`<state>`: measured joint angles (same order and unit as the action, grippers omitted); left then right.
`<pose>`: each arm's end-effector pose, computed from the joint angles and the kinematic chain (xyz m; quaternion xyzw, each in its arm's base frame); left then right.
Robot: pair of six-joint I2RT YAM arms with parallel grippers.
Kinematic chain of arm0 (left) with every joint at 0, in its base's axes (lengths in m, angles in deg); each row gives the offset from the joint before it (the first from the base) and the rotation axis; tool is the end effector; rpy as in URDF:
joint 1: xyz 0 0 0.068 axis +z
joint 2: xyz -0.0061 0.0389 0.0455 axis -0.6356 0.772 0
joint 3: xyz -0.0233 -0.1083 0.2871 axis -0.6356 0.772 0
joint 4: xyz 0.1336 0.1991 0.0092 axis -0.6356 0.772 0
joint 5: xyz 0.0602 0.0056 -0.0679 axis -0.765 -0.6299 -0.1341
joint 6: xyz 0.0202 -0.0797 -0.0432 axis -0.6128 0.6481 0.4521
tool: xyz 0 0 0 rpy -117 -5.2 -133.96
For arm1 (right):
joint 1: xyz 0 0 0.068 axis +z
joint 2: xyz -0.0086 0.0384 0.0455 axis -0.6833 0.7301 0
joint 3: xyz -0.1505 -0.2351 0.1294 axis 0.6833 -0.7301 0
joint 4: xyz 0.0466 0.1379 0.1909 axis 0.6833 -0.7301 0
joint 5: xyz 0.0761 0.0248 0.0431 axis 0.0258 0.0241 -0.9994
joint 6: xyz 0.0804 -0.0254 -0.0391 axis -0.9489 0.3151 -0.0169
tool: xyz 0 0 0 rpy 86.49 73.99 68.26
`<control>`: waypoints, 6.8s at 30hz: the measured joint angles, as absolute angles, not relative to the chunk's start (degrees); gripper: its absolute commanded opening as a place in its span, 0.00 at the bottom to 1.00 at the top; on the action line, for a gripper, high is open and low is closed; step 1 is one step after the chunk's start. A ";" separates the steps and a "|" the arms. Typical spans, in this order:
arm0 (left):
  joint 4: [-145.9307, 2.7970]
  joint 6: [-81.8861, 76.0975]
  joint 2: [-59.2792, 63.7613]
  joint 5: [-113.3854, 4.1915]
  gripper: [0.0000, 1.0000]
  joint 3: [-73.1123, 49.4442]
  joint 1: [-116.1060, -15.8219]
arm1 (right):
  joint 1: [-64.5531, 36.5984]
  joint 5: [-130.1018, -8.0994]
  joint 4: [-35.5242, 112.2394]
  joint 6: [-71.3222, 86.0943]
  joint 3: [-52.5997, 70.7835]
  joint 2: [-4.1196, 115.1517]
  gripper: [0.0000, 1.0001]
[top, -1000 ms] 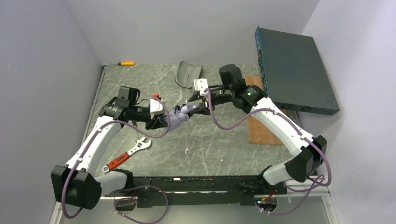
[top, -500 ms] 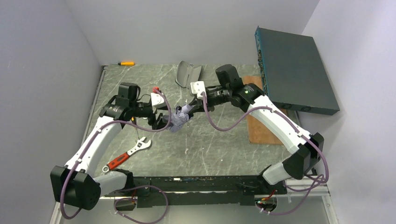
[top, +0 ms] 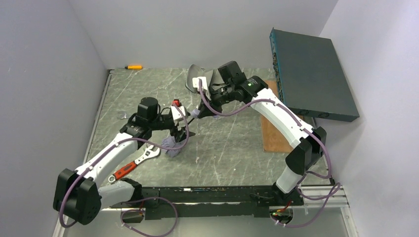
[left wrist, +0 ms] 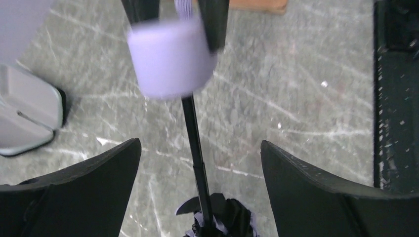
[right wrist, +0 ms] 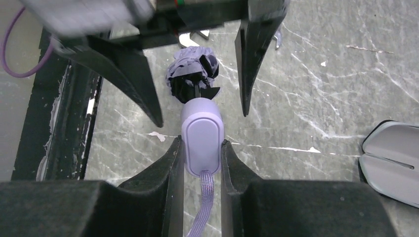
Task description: Open the umbrella
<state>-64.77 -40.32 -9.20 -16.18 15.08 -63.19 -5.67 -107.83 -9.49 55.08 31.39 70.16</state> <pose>0.1937 -0.1516 0.3164 0.5192 0.6056 -0.3217 0.5101 0.2494 0.2672 0.3853 -0.6524 0.5688 0.3549 0.3534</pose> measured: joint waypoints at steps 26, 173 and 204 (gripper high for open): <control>-74.02 -20.19 -9.05 -8.69 0.00 8.39 -57.22 | -16.56 -112.16 31.53 2.98 22.56 59.99 0.99; -58.20 -30.00 3.76 -19.55 0.00 4.11 -62.64 | -20.17 -106.08 50.57 -18.97 46.99 68.32 1.00; -74.50 14.54 7.15 -5.95 0.00 -12.09 -41.70 | -19.90 -101.56 30.68 10.61 16.33 49.94 0.98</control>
<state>-74.50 14.54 7.15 -5.95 -12.09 -41.70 -19.90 -101.56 30.68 10.61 16.33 49.94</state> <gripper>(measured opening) 0.382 0.972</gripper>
